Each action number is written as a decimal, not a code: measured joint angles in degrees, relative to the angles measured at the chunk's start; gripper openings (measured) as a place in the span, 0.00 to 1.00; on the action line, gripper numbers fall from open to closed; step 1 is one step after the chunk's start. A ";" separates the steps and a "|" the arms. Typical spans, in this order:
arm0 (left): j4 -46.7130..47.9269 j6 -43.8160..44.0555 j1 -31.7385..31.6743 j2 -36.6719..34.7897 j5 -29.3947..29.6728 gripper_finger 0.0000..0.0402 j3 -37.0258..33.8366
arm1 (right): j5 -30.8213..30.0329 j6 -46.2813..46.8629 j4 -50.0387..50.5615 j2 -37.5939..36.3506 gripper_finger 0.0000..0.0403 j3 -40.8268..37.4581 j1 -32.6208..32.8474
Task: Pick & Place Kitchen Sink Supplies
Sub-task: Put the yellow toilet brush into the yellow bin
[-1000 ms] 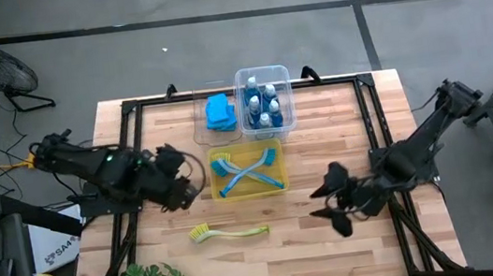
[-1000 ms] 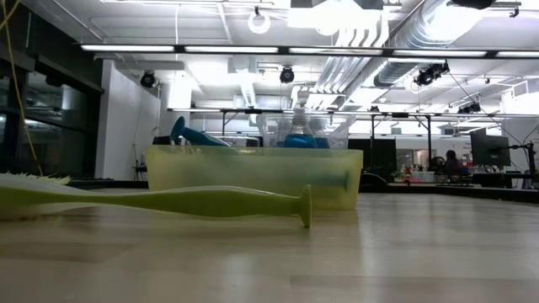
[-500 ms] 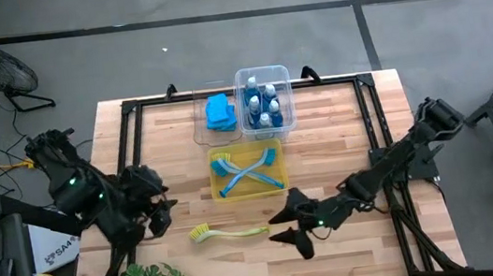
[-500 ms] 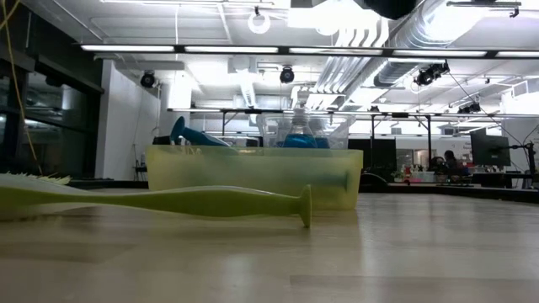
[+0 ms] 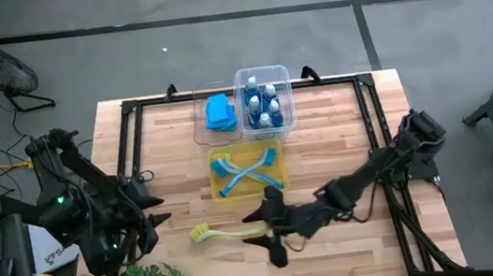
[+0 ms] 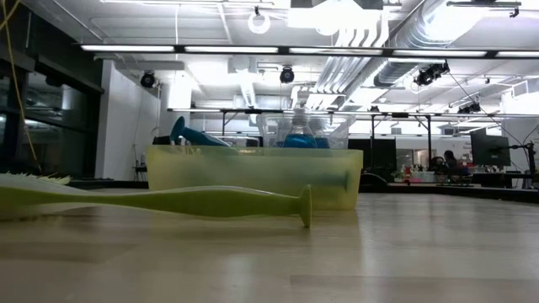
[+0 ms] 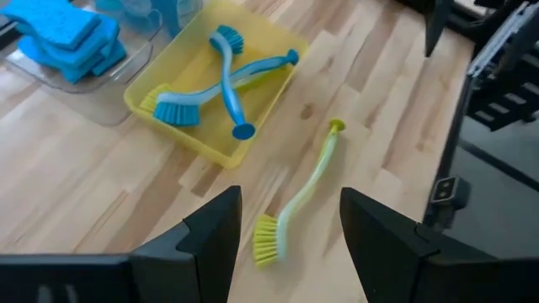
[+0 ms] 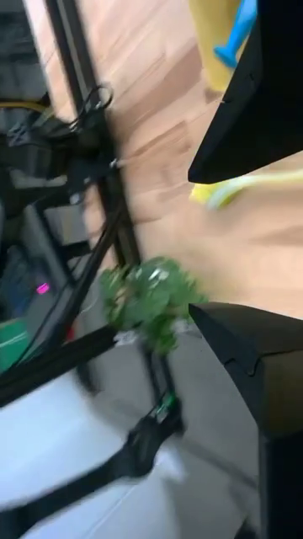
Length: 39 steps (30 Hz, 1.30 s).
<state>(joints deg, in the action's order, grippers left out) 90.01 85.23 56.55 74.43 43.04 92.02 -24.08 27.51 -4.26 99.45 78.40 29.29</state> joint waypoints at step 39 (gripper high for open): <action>-82.17 -59.19 -38.63 -0.15 -44.34 0.49 -35.23 | 15.79 4.66 40.21 18.00 0.59 18.96 -4.96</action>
<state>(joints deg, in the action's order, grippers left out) 7.84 26.03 17.92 74.29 -1.30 56.80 -8.29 32.17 35.95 117.45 97.36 24.34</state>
